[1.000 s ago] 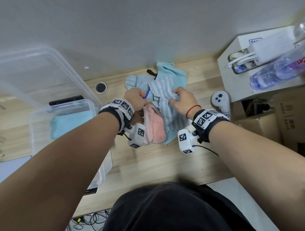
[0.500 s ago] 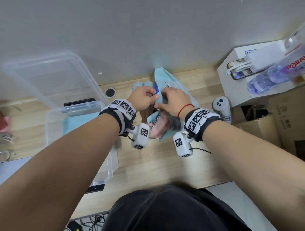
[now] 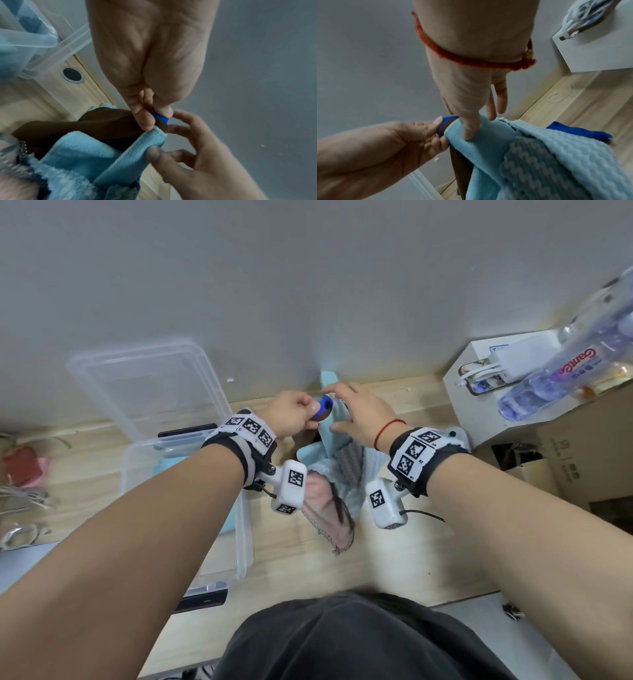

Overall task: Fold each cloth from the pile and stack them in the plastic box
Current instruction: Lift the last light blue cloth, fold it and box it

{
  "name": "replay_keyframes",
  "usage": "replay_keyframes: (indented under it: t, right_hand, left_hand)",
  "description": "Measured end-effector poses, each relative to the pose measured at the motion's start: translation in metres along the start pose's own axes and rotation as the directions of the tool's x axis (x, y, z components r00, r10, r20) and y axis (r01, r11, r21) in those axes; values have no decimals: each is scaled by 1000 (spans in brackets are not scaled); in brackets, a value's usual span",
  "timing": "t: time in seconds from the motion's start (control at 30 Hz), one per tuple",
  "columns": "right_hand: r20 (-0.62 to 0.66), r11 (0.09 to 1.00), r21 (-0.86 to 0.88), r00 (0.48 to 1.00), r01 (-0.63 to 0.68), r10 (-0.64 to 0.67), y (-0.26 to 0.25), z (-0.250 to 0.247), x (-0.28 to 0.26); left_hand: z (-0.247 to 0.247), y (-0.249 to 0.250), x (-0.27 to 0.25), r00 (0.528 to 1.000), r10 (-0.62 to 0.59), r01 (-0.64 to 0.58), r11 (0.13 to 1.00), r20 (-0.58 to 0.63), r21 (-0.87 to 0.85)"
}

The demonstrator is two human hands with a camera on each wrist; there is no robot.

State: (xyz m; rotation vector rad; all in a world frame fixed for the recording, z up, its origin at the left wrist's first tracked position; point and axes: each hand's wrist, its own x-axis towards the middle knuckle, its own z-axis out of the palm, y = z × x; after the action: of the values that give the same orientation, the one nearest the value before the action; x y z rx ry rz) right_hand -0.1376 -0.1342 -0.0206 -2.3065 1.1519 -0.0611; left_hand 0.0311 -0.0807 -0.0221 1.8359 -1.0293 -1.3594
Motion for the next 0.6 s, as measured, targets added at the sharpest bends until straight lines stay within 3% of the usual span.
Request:
replay_keyframes:
  t: [0.07, 0.2, 0.27, 0.43, 0.53, 0.6]
  right_hand:
    - [43, 999, -38, 999, -14, 16, -5, 6, 0]
    - [-33, 987, -116, 993, -112, 109, 0, 9, -4]
    - [-26, 984, -148, 995, -101, 98, 4, 9, -9]
    - [-110, 995, -46, 991, -84, 78, 5, -3, -16]
    - [-231, 998, 53, 973, 37, -24, -6, -23, -10]
    - [-321, 989, 93, 943, 117, -82, -15, -39, -4]
  left_hand:
    - [3, 4, -2, 1000, 18, -18, 1000, 8, 15]
    - [-1, -5, -2, 998, -35, 36, 999, -53, 20]
    - [-6, -13, -2, 994, -67, 71, 997, -90, 42]
    - [-22, -21, -3, 989, -102, 128, 952, -106, 276]
    - [-21, -1, -11, 995, 38, 0, 923, -91, 385]
    - [-15, 25, -20, 989, 144, -131, 955, -32, 266]
